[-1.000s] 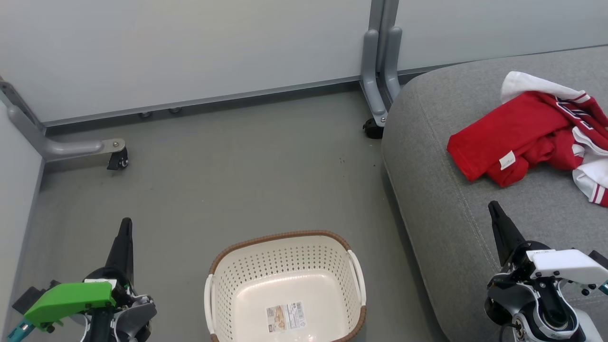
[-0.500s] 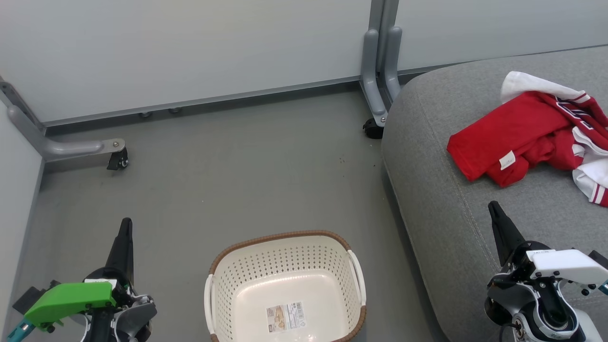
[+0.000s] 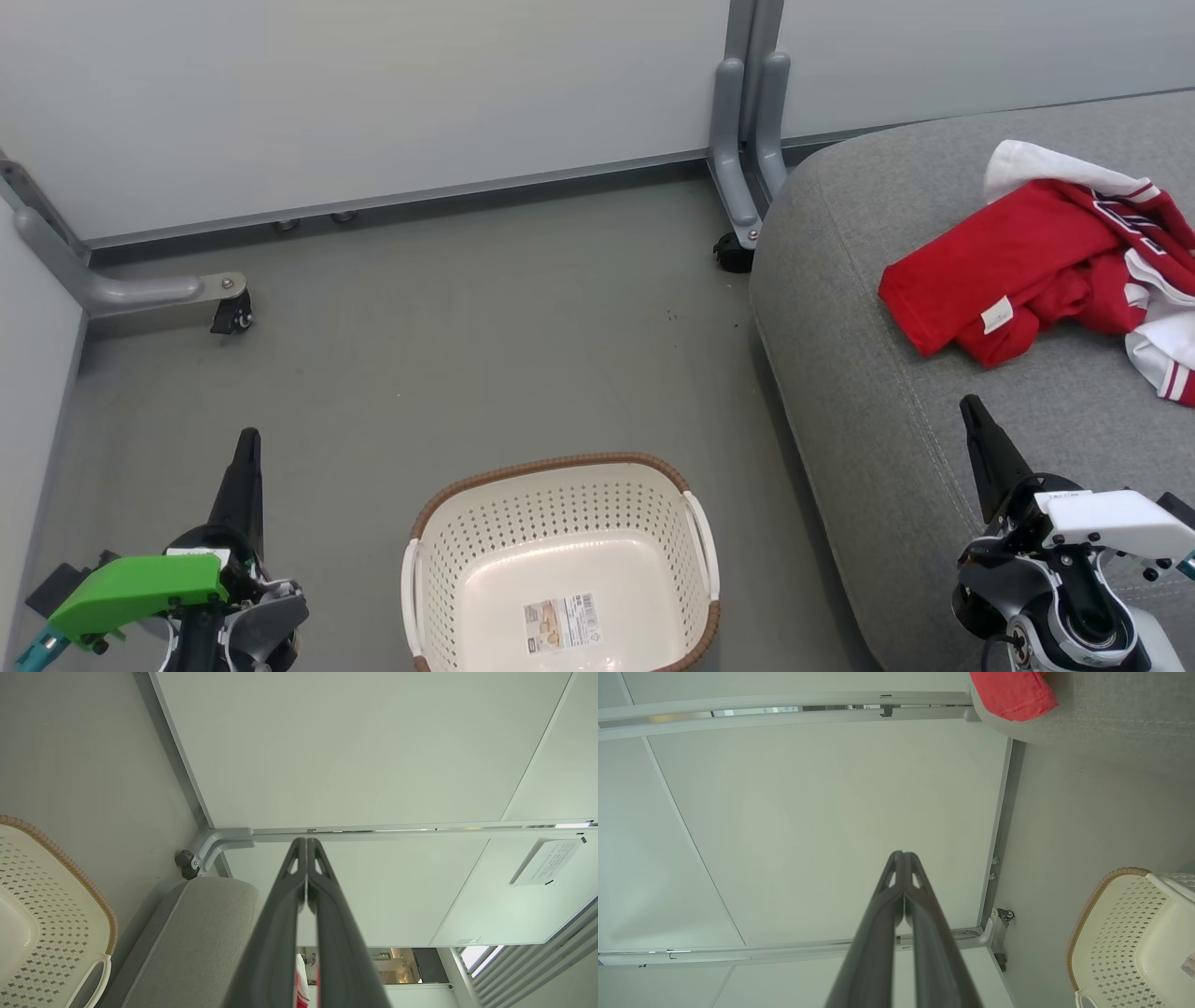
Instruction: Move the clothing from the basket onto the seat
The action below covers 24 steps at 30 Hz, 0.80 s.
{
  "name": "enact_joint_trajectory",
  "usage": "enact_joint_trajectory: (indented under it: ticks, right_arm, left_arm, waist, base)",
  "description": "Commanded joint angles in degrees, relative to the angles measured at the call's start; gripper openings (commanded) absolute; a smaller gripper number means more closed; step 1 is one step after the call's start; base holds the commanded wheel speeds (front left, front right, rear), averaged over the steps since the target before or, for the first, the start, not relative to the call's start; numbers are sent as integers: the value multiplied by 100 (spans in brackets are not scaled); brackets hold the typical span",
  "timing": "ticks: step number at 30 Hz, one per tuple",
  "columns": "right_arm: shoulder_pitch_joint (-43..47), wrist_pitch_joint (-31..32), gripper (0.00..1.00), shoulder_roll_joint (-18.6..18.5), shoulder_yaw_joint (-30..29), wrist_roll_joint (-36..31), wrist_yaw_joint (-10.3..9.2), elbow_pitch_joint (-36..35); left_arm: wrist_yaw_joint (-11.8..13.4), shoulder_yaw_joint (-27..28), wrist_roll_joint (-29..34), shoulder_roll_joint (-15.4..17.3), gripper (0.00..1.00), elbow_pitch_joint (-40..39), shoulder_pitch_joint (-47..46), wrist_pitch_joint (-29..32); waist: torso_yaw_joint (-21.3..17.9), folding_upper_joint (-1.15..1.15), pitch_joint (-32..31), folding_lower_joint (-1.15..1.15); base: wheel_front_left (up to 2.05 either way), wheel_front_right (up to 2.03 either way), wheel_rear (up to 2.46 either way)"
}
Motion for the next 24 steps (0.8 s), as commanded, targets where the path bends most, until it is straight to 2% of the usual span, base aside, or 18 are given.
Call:
enact_joint_trajectory:
  ticks: [1, 24]
  right_arm:
    - [-46, 41, 0, 8, -22, -39, 2, 13]
    - [-48, 50, 0, 23, -48, -56, 2, 15]
  left_arm:
    - [-32, 29, 30, 11, 0, 7, -80, 14]
    - [-32, 51, 48, -4, 0, 7, -83, 38]
  waist:
    - [0, 0, 0, 0]
    - [0, 0, 0, 0]
  base:
    - [0, 0, 0]
    - [0, 0, 0]
